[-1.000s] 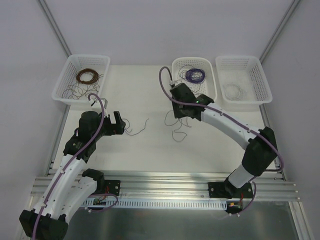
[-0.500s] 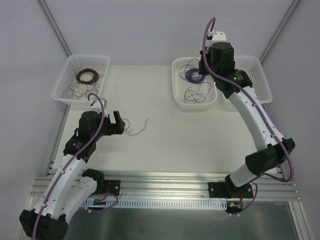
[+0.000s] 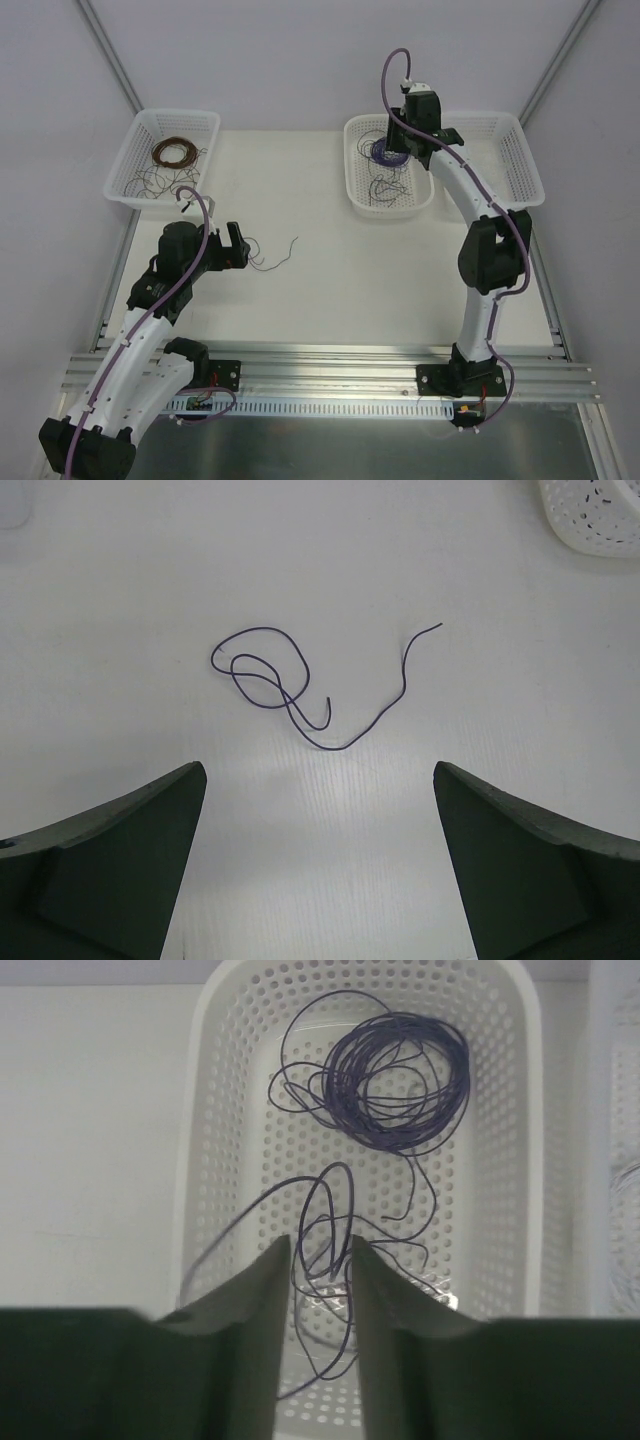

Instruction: Untangle the cables

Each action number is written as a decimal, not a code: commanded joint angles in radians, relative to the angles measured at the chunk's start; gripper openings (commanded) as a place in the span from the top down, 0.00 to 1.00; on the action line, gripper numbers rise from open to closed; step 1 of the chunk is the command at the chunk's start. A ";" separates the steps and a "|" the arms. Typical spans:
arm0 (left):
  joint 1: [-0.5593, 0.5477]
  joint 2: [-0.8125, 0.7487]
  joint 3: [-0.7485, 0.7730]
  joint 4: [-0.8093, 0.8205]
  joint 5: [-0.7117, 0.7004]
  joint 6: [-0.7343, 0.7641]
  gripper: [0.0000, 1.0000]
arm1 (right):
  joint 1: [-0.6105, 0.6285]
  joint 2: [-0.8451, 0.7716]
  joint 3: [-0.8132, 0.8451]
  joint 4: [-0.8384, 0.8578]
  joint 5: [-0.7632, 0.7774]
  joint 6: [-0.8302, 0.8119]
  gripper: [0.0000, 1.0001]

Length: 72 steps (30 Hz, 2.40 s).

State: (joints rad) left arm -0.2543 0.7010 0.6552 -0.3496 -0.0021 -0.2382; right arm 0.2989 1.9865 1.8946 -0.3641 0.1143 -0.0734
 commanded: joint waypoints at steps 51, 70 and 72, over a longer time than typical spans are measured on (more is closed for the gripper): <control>-0.002 0.902 0.247 0.012 -0.148 -0.492 0.80 | 0.293 -1.226 -1.103 -0.029 -0.174 0.135 0.03; -0.359 0.618 0.245 0.052 0.026 -0.242 1.00 | 0.333 -1.098 -1.160 0.217 -0.372 0.285 0.03; -0.385 0.589 0.251 0.066 0.054 -0.211 1.00 | 0.335 -1.075 -1.166 0.251 -0.381 0.302 0.03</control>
State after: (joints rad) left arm -0.6117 1.3468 0.8711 -0.3099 -0.0132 -0.5434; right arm 0.6262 0.8909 0.7334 -0.2276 -0.2127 0.1734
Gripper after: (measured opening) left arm 0.010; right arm 0.969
